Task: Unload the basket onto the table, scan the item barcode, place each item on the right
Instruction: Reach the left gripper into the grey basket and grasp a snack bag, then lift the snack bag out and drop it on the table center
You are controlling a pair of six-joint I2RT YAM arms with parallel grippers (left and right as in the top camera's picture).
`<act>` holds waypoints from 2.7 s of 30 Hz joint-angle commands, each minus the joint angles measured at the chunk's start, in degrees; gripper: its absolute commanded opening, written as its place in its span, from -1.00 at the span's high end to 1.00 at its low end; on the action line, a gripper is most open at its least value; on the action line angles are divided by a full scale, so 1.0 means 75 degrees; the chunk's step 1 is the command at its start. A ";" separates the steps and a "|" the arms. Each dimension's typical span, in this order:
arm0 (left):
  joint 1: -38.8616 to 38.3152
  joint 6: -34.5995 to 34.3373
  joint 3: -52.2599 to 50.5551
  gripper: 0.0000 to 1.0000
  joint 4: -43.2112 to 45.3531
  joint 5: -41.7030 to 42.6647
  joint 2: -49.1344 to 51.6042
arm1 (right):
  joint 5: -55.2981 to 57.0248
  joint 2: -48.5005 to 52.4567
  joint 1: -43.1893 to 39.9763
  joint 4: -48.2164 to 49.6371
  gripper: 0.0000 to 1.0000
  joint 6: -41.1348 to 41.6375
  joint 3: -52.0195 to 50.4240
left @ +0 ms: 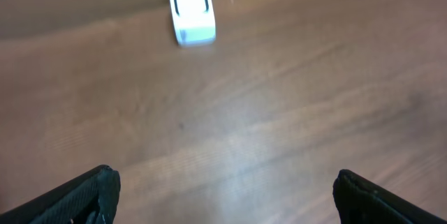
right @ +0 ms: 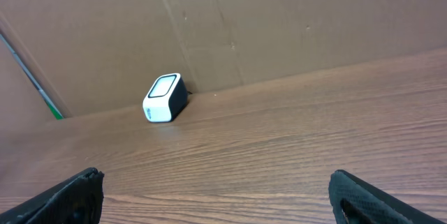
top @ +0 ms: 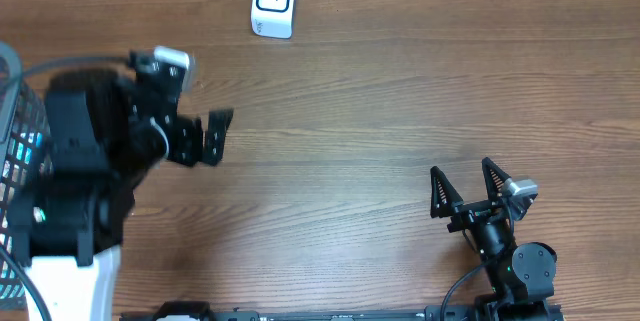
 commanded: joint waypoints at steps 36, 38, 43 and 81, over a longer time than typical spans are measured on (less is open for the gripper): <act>0.7656 -0.2649 0.2483 -1.00 -0.0289 -0.2078 0.4899 | 0.0067 -0.0076 -0.0041 0.0032 -1.00 0.0000 -0.0079; 0.7656 -0.2282 0.2483 -0.99 -0.0210 -0.2008 0.5301 | 0.0067 -0.0076 -0.0041 0.0032 -1.00 0.0000 -0.0079; 0.7647 -0.1647 0.2483 -0.96 -0.0265 -0.1609 0.6385 | 0.0067 -0.0076 -0.0041 0.0035 -1.00 0.0003 -0.0079; 0.6674 -0.2308 0.6065 0.91 -0.2092 -0.1973 0.7120 | 0.0067 -0.0076 -0.0041 0.0035 -1.00 0.0003 -0.0079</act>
